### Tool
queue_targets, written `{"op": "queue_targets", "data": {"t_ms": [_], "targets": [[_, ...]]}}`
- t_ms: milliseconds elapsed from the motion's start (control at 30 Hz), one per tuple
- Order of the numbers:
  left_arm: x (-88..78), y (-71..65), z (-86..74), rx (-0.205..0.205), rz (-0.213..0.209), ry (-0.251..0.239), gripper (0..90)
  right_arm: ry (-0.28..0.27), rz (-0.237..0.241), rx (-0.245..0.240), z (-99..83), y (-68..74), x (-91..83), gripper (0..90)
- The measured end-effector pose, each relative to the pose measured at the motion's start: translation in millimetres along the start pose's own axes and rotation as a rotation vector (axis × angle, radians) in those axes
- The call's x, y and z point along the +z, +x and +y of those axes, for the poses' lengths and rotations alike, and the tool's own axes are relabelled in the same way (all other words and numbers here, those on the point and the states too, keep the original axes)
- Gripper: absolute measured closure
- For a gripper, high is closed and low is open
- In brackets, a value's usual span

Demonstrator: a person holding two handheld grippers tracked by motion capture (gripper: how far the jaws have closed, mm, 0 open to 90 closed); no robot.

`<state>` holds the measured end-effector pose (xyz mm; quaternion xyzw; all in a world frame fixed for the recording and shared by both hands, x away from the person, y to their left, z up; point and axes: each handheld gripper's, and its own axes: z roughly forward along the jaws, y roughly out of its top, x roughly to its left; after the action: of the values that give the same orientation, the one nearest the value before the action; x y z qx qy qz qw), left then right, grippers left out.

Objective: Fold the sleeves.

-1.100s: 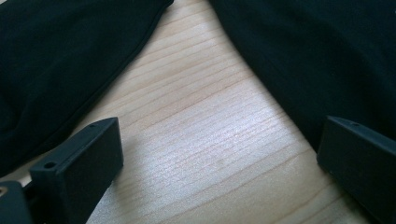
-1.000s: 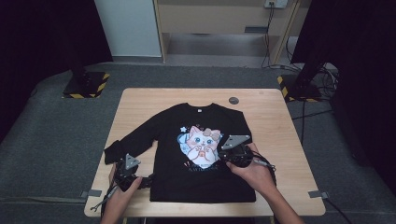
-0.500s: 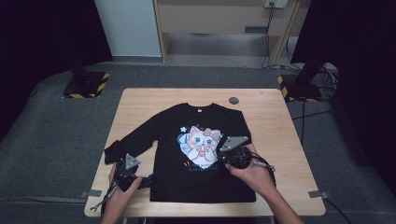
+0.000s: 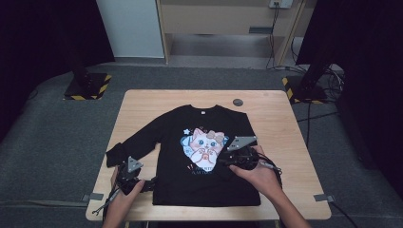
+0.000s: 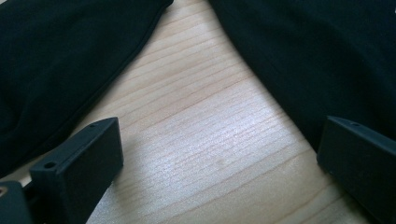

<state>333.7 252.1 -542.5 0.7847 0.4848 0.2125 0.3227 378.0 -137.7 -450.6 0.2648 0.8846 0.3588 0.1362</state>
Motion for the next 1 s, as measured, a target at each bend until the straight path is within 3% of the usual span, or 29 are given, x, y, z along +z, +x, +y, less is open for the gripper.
{"op": "queue_targets", "data": {"t_ms": [233, 667, 800, 867, 1000], "targets": [[0.0, 0.0, 0.0, 0.000, 0.000, 0.000, 0.0, 0.015, 0.004, 0.005, -5.3, 0.6, 4.5, 57.4], [0.0, 0.0, 0.0, -0.001, 0.000, 0.000, 0.0, 0.080, 0.037, 0.017, -29.3, 12.5, 31.5, 53.0], [0.0, 0.0, 0.0, 0.000, 0.000, 0.000, 0.0, 0.086, 0.041, 0.036, -37.0, 14.9, 33.9, 44.7], [0.0, 0.0, 0.0, 0.000, 0.000, 0.000, 0.0, 0.083, 0.038, 0.051, -41.4, 15.2, 33.7, 35.9], [0.0, -0.1, 0.0, 0.000, 0.000, 0.000, 0.0, 0.055, -0.007, 0.092, -53.0, 9.3, 30.1, 21.3]]}}
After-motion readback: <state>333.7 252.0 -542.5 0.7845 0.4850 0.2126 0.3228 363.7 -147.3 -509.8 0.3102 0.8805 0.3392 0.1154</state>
